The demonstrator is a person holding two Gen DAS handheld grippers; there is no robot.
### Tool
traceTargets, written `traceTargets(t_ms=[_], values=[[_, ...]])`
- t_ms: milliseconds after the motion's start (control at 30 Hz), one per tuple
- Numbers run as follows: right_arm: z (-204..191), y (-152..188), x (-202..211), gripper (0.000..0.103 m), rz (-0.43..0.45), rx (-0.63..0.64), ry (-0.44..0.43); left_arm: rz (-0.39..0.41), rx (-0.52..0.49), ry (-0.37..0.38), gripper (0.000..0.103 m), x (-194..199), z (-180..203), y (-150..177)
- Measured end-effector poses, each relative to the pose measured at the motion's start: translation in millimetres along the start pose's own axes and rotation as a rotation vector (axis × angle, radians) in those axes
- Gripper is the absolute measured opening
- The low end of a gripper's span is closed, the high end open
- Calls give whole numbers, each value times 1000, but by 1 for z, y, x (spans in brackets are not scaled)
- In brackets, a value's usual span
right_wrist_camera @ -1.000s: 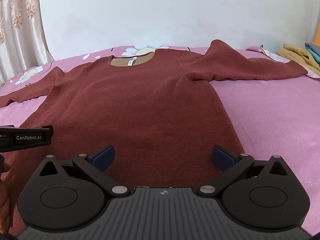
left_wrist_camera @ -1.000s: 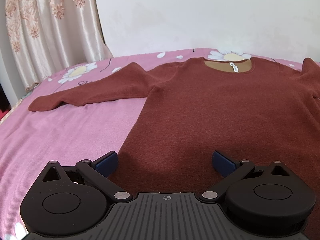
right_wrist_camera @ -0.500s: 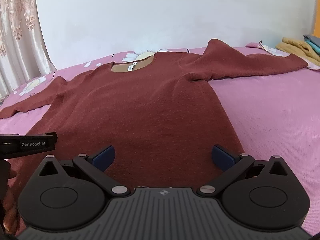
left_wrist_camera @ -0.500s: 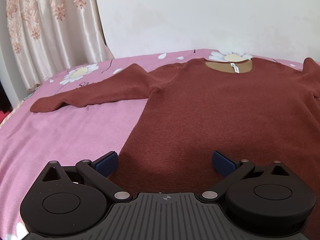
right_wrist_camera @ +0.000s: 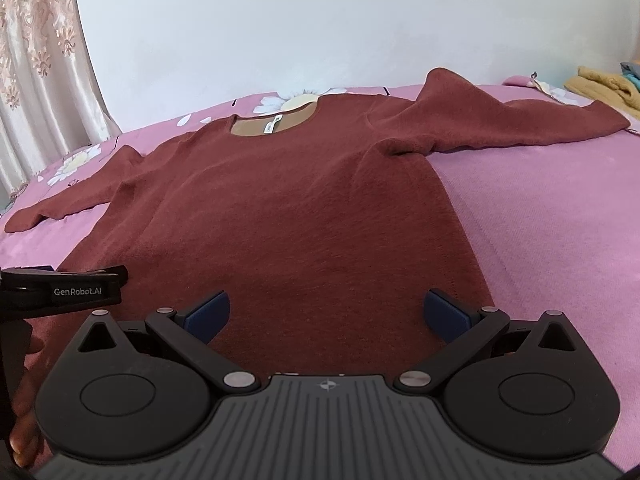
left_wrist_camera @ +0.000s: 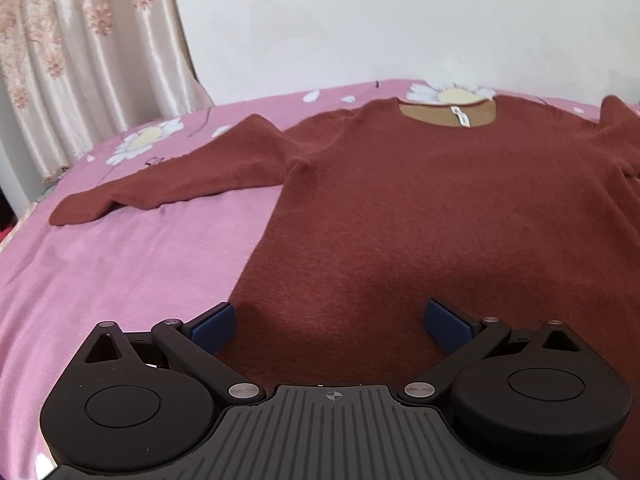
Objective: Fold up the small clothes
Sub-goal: 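Reach the right gripper to the sweater sleeve cuff and grasp it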
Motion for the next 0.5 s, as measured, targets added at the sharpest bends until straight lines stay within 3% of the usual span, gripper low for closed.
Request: traceTargets(t_ms=[133,300,500], values=[[2,-4,3,103,-28,21,-31,-6,-29,51,103,7,1,-7],[29,-31,16,103,27,-51,-81,40,-29,116,103,18,3,-33],[79,-76,27,103,110,-170,-106,90,-30,106,103,16,9,-68]])
Point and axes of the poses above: each gripper's, at about its wrist camera, not at the fingertips, and x roughly against the way its jaws point, z to its right, y to its underside, the point moved 6 cm from there along -x, roughly the way its jaws point, and after that the axes turned 6 degrees about -z, right-handed, at the moved point
